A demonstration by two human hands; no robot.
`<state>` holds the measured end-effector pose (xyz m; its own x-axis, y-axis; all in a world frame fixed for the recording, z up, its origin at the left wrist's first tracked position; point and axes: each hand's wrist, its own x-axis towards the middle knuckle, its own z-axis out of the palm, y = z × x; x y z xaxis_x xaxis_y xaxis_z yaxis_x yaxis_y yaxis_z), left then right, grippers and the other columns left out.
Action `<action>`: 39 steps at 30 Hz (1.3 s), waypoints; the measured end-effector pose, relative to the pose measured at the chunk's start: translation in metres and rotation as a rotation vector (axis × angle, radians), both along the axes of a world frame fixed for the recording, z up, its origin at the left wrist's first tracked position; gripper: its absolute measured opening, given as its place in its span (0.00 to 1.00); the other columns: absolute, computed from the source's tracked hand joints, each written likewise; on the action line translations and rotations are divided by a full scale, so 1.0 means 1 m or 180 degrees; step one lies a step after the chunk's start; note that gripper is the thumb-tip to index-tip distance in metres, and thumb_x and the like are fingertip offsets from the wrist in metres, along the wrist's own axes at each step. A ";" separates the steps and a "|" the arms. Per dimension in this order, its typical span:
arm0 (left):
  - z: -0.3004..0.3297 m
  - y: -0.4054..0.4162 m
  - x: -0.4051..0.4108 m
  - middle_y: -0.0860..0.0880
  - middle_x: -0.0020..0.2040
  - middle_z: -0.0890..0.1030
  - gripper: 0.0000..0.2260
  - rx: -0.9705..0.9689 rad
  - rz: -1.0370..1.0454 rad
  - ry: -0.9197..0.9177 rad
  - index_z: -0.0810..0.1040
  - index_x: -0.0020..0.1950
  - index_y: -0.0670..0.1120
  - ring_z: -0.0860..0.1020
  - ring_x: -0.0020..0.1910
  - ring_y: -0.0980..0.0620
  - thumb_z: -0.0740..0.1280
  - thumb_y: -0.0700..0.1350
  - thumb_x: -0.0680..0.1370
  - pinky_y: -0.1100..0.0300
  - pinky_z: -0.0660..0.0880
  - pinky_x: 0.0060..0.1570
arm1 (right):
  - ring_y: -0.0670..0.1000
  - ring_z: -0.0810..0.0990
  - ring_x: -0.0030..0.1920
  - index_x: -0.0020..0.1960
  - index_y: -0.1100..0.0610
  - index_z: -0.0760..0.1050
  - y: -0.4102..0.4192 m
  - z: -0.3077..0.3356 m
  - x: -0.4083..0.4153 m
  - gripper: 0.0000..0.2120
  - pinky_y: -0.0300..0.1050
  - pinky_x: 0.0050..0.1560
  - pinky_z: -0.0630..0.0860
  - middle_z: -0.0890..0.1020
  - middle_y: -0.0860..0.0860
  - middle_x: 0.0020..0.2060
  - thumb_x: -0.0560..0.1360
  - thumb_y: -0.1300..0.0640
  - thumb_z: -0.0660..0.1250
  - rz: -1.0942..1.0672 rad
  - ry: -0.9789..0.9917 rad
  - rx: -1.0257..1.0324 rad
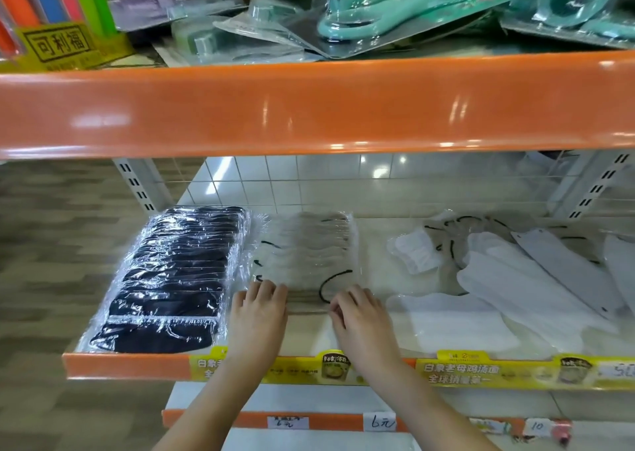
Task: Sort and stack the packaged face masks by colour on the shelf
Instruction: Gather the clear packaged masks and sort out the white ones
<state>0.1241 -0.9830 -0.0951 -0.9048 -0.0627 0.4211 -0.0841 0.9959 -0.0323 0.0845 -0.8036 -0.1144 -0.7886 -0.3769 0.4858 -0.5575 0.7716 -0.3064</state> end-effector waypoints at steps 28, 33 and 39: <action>0.018 0.084 -0.010 0.49 0.40 0.81 0.12 0.0898 -0.0236 -0.0193 0.79 0.42 0.47 0.80 0.39 0.44 0.57 0.46 0.70 0.54 0.75 0.35 | 0.52 0.79 0.42 0.46 0.53 0.78 0.020 0.023 -0.006 0.09 0.47 0.39 0.77 0.79 0.48 0.42 0.65 0.59 0.71 0.0014 -0.0190 -0.0030; 0.019 0.120 -0.030 0.48 0.41 0.82 0.13 0.1081 -0.0402 -0.0312 0.80 0.43 0.46 0.80 0.40 0.43 0.56 0.44 0.70 0.52 0.77 0.39 | 0.51 0.78 0.42 0.45 0.54 0.78 0.067 0.033 -0.026 0.11 0.46 0.40 0.76 0.79 0.48 0.41 0.70 0.56 0.58 -0.0189 -0.0090 -0.0153; 0.023 0.176 -0.059 0.50 0.42 0.82 0.10 0.1208 -0.0689 -0.0455 0.81 0.45 0.47 0.81 0.42 0.46 0.62 0.40 0.68 0.54 0.77 0.38 | 0.55 0.81 0.43 0.45 0.56 0.79 0.138 0.033 -0.057 0.08 0.48 0.38 0.76 0.79 0.51 0.42 0.66 0.58 0.67 -0.0460 -0.0326 0.0255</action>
<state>0.0648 -0.8073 -0.0720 -0.9615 0.0084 0.2747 0.1058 0.9338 0.3419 0.0277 -0.6658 -0.0809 -0.8811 -0.2905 0.3733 -0.4083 0.8655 -0.2902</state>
